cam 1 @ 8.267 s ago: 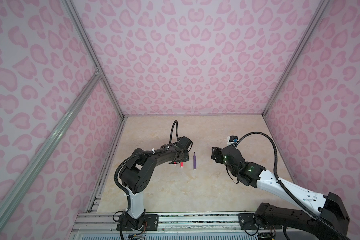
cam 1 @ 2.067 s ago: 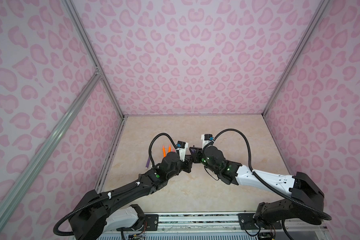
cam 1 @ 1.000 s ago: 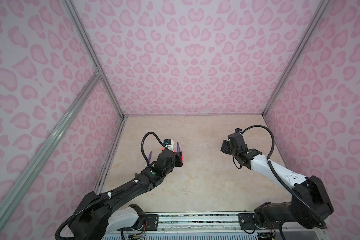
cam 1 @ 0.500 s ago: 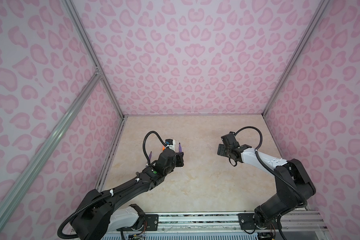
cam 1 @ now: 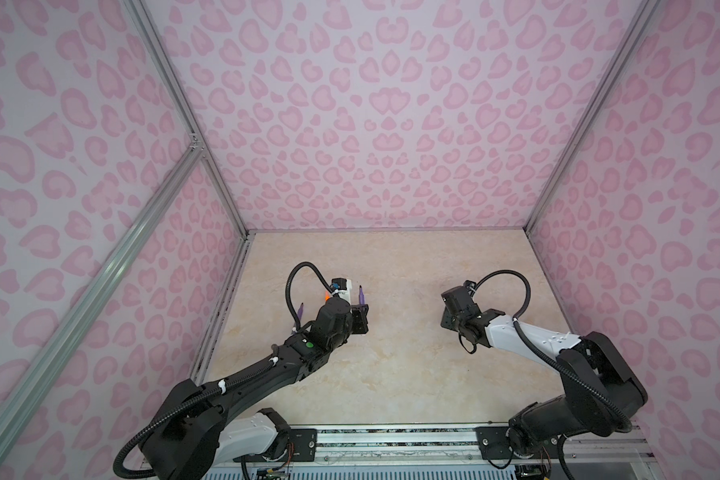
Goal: Insert the pens into the pen caps
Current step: 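Move the right gripper over the translucent pink caps on the table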
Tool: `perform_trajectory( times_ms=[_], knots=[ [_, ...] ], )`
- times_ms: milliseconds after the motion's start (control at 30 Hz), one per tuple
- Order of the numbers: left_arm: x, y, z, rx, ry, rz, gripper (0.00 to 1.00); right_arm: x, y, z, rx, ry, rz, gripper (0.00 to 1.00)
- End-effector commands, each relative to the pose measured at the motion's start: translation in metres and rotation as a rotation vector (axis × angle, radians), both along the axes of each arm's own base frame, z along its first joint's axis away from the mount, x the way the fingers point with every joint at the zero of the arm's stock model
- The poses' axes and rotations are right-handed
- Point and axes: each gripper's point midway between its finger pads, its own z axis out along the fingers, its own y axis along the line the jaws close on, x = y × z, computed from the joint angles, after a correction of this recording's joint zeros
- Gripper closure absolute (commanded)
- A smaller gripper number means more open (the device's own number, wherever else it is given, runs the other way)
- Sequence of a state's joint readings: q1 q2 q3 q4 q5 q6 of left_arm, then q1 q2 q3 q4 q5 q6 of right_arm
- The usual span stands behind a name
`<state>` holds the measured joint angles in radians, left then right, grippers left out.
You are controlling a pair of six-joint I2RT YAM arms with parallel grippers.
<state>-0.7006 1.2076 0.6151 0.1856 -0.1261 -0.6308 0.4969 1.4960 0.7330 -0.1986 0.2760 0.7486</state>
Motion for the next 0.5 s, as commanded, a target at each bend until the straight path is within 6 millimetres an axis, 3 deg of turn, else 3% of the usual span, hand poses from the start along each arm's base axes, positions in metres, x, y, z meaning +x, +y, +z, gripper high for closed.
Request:
perform_trajectory(
  times_ms=[0,333,467],
  knots=[
    [0.002,-0.003,0.010,-0.026,-0.023,-0.004,0.97,-0.004,-0.004,-0.007,0.003,-0.004,-0.034,0.54],
    [0.003,-0.005,0.010,-0.022,-0.023,-0.006,0.97,0.002,-0.001,-0.026,-0.010,0.037,-0.032,0.57],
    [0.003,-0.003,0.009,-0.019,-0.022,-0.003,0.97,0.006,-0.010,-0.028,-0.031,0.044,-0.060,0.61]
  ],
)
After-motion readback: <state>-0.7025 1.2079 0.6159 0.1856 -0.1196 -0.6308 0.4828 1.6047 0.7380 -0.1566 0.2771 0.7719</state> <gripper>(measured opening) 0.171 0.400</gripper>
